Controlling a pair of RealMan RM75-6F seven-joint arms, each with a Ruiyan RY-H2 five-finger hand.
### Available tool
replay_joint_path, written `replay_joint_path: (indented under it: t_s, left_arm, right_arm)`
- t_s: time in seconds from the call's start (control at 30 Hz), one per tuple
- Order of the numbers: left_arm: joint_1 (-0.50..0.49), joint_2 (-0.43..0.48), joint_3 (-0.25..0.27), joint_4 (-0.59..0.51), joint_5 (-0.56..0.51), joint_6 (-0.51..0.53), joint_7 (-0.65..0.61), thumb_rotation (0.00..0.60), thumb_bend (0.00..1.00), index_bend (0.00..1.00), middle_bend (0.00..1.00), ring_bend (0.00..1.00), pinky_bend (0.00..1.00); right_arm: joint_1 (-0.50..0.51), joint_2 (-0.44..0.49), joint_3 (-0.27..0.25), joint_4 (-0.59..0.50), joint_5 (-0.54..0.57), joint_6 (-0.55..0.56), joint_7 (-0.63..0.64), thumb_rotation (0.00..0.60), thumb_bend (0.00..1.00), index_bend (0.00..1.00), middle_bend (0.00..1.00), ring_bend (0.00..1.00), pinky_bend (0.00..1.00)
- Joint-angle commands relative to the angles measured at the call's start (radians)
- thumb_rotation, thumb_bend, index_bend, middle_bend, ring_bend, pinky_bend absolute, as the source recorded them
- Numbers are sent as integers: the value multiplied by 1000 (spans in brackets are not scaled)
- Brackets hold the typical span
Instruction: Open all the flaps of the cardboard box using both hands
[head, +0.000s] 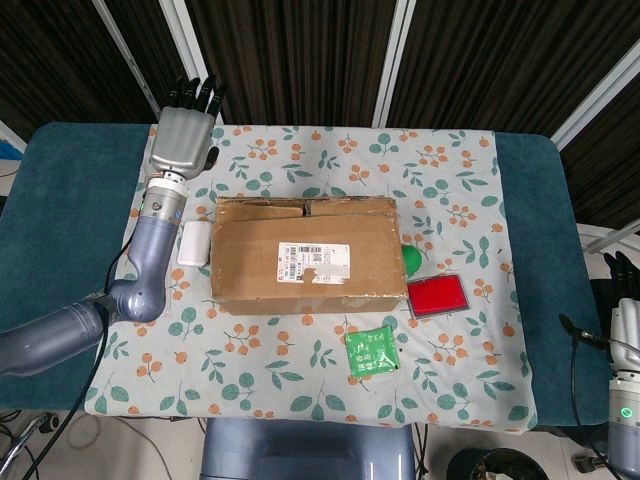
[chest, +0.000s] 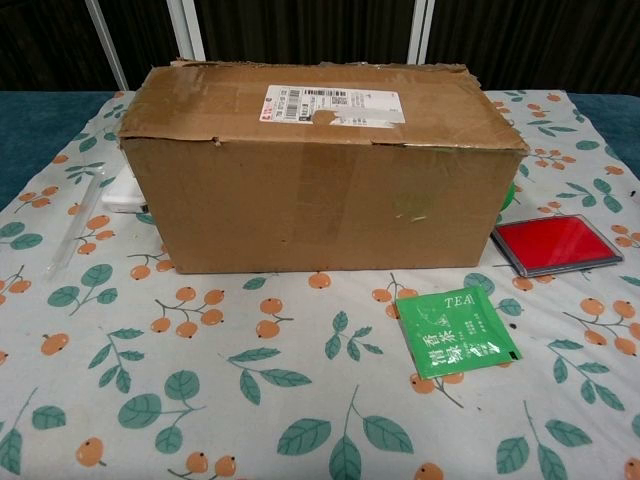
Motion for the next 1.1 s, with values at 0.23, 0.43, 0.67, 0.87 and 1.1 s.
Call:
replay_joint_path:
  t_s: [0.23,0.43,0.67,0.87,1.1]
  left_arm:
    - [208,199,50,-386,76,149,-136,600,253,0,0,0,0]
    - [391,288,134,-569,187,310,-242,600,239,0,0,0,0]
    - [584,310,257,-592,336,494,-349,600,239,0,0,0,0]
    - [695,283,321,-517,420,575,-465,600,239,0,0,0,0]
    - [752,241,351,-419,479,587,-568,600,239,0,0,0,0]
  right_arm:
    - [1,2,-5,-2,-3,-1,-16,600,244,0,0,0,230]
    - [3,5,-3,0,3,-2,-28,600,244,0,0,0,230]
    - [5,25,3,-28,-17,21,-58,600,249,0,0,0,230]
    - [11,43,4,-58,-26,32,-112,600,254,0,0,0,230]
    - [6,65,4,-80,-25,53,-165,600,260,0,0,0,230]
